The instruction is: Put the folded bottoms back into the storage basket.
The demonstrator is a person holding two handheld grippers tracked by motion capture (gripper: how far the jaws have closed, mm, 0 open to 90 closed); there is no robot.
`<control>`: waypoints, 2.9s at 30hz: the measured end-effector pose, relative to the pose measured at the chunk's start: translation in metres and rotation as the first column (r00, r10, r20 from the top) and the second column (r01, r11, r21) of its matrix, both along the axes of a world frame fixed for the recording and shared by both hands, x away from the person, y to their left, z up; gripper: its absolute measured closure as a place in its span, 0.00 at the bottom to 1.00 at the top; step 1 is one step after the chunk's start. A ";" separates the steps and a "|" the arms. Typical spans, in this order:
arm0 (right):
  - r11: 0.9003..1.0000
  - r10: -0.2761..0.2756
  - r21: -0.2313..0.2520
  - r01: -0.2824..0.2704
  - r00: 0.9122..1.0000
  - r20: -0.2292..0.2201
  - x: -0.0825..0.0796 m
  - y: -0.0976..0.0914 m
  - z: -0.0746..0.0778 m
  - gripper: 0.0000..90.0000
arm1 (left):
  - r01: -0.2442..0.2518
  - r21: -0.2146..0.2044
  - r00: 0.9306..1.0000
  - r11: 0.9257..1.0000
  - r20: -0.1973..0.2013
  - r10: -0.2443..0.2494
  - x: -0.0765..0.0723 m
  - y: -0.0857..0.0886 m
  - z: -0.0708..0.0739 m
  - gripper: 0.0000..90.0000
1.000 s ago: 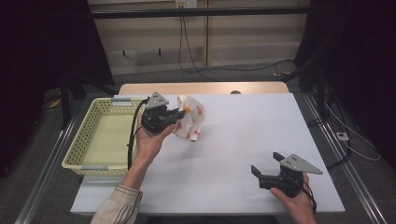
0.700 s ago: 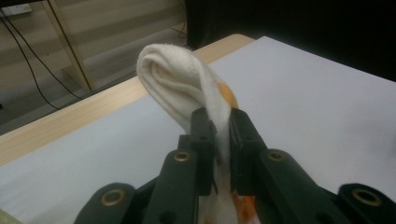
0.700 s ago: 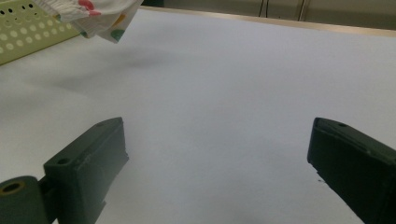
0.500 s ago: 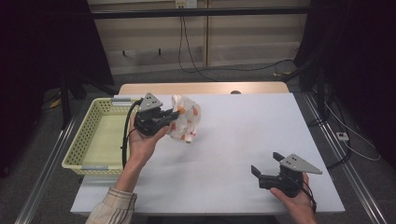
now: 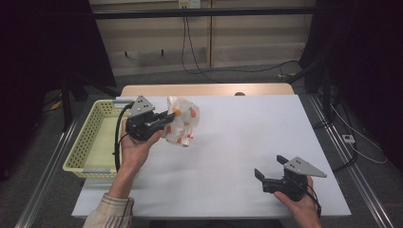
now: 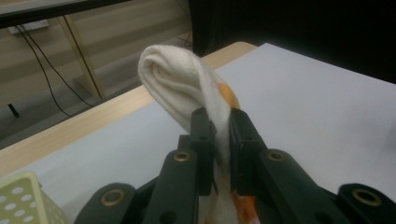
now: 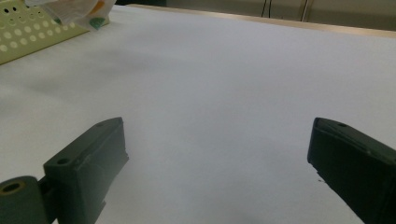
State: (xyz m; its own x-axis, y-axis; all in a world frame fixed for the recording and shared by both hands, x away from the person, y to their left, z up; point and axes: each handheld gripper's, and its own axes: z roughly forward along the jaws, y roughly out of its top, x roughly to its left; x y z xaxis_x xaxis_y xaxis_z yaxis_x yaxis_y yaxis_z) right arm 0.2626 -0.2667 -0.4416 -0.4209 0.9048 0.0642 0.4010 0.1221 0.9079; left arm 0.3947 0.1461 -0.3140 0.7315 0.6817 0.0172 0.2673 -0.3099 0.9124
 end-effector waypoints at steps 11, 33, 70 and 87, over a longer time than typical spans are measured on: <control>1.000 -0.001 0.004 0.001 1.000 0.001 0.000 0.000 0.000 0.05 | -0.024 -0.011 0.999 1.000 0.029 0.025 -0.004 0.021 0.012 0.92; 1.000 -0.002 0.006 0.002 1.000 0.004 -0.001 0.000 0.000 0.05 | -0.095 -0.056 0.994 0.994 0.054 0.098 -0.010 0.054 0.028 0.92; 1.000 0.015 0.008 -0.015 0.999 0.033 -0.003 -0.004 0.003 0.04 | -0.179 -0.061 0.981 0.982 0.064 0.183 -0.027 0.107 0.040 0.92; 1.000 0.019 -0.015 -0.019 0.999 0.028 -0.002 -0.006 0.003 0.04 | -0.230 -0.033 0.972 0.973 0.044 0.231 -0.029 0.133 0.042 0.92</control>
State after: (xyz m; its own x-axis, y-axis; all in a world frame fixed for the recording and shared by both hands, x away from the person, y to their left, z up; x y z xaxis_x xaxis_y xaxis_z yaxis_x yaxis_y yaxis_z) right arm 0.2603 -0.2722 -0.4385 -0.4393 0.8975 0.0391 0.3728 0.1425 0.9169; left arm 0.3654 0.2795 -0.2723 0.5535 0.8324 0.0264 0.2854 -0.2194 0.9330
